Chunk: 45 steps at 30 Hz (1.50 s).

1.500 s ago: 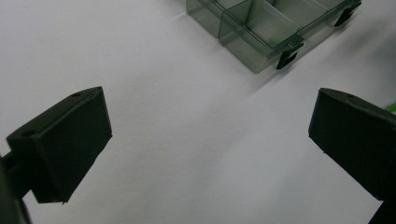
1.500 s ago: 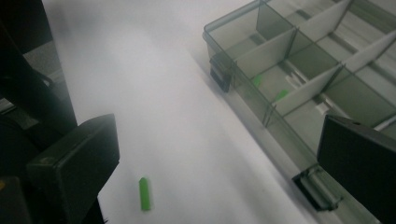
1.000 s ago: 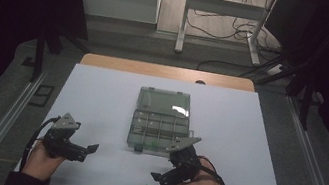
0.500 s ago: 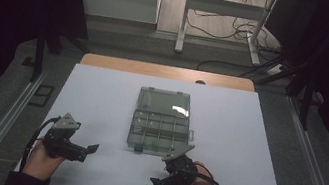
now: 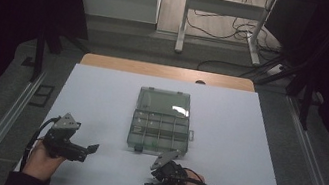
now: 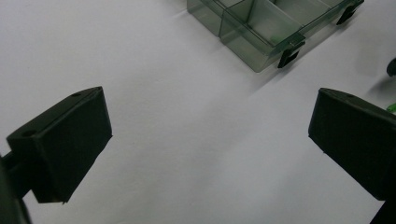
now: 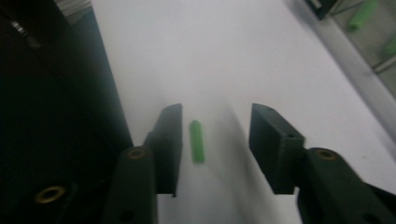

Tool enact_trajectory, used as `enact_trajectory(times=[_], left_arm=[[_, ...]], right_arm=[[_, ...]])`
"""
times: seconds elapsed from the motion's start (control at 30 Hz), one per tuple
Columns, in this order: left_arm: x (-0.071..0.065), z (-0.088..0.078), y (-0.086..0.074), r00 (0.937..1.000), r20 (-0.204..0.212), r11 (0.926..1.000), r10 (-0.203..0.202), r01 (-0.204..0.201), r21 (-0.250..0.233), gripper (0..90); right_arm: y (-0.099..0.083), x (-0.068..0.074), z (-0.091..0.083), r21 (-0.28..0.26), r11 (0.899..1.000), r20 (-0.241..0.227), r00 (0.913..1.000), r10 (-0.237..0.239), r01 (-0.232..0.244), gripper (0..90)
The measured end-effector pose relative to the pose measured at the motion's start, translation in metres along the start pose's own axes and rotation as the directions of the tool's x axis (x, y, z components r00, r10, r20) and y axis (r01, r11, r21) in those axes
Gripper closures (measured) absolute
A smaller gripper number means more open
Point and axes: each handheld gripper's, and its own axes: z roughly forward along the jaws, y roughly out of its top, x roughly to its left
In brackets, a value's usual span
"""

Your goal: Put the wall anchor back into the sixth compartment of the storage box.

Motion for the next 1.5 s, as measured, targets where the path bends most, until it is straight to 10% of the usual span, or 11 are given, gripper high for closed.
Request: enact_trajectory(times=[0.53,1.5], left_arm=[[0.000,0.000,0.000,1.0000,0.002,1.0000,0.003,-0.003,-0.001,0.0],[-0.001,0.001,0.000,0.9999,-0.005,0.9999,0.009,-0.009,0.011,0.2]], right_arm=[[0.000,0.004,0.012,0.066,0.995,-0.004,0.9973,-0.074,0.074,82.8],[0.003,-0.002,-0.002,0.026,0.998,-0.020,0.9986,-0.048,0.049,84.1]])
